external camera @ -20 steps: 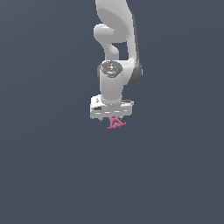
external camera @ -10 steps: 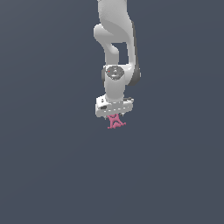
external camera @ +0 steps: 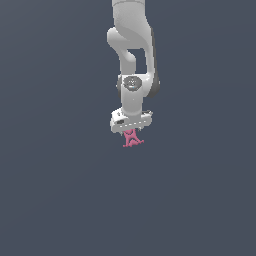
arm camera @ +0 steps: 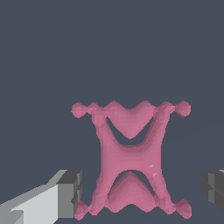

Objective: Pick up the object and move it to a goal position.

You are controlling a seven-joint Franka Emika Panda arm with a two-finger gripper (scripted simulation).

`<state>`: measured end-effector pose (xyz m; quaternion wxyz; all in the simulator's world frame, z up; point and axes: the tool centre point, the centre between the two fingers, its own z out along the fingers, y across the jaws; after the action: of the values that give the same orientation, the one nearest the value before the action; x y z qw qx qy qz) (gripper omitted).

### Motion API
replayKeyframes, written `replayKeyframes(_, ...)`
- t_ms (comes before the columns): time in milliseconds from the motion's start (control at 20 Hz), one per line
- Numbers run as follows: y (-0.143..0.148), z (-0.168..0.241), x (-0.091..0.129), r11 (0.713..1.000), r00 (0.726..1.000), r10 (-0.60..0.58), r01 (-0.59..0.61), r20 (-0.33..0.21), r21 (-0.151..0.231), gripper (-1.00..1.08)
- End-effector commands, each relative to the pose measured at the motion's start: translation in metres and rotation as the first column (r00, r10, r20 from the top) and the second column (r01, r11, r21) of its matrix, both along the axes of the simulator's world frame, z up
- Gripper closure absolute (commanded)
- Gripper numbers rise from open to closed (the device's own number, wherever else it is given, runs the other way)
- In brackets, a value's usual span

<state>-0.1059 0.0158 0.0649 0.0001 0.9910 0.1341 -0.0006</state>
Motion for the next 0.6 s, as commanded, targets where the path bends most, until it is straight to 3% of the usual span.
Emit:
replayKeyframes(0,0.0,-0.001,0.0,1.0,1.0,0.0,0.0,0.0,0.0,-0.92)
replayKeyframes(550,0.0,-0.041,-0.002,1.0,1.0,0.002,-0.002,0.001,0.0,-0.92)
